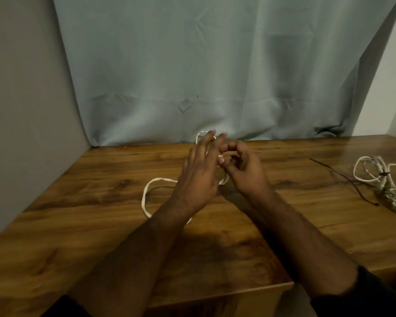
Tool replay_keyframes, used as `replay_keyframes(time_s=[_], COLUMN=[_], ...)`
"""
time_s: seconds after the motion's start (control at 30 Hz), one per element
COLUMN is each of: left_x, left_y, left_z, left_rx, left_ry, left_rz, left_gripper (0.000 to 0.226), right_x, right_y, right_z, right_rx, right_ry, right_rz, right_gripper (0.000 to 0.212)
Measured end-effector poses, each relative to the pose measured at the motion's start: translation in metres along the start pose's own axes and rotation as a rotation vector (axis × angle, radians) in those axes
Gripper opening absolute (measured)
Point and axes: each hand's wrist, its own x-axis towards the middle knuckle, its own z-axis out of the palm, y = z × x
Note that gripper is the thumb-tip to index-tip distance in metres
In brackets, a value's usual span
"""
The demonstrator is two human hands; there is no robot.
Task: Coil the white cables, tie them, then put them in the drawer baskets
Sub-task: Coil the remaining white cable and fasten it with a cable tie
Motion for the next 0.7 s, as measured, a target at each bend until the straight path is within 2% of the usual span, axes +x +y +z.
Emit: replay_keyframes(time_s=[0.07, 0.13, 0.23, 0.33, 0.37, 0.43, 0.5, 0.57, 0.63, 0.7], left_x=[0.001, 0.002, 0.006, 0.008, 0.010, 0.012, 0.013, 0.012, 0.013, 0.015], left_y=[0.003, -0.002, -0.010, -0.012, -0.014, -0.017, -0.016, -0.011, -0.004, 0.000], left_z=[-0.005, -0.006, -0.010, -0.010, -0.009, -0.008, -0.011, -0.016, -0.020, -0.023], left_rx=[0.034, -0.031, -0.276, -0.294, -0.276, -0.349, -0.606, -0.913, -1.139, -1.283], left_ry=[-0.061, -0.063, -0.011, 0.037, 0.065, 0.112, 0.097, -0.014, -0.126, -0.134], left_rz=[0.059, 0.022, -0.186, -0.200, -0.208, -0.338, -0.552, -0.729, -0.757, -0.715], left_gripper=[0.102, 0.099, 0.068, 0.023, 0.018, 0.014, 0.020, 0.020, 0.009, 0.009], right_x=[-0.003, -0.006, -0.003, 0.000, 0.001, 0.001, 0.001, -0.002, -0.003, -0.003], right_y=[-0.003, -0.004, -0.002, 0.001, 0.003, 0.003, -0.001, -0.005, -0.007, -0.007], right_z=[0.002, 0.003, 0.002, 0.002, 0.002, 0.001, 0.001, 0.002, 0.003, 0.003], right_rx=[0.012, 0.056, 0.069, -0.101, -0.186, -0.344, -0.462, -0.548, -0.580, -0.600], right_ry=[-0.111, -0.181, -0.123, -0.053, -0.047, -0.038, -0.022, -0.002, 0.020, 0.034], right_rz=[-0.013, -0.022, -0.020, -0.139, -0.185, -0.226, -0.244, -0.257, -0.238, -0.220], right_gripper=[0.037, 0.038, 0.034, 0.023, 0.019, 0.019, 0.023, 0.026, 0.027, 0.029])
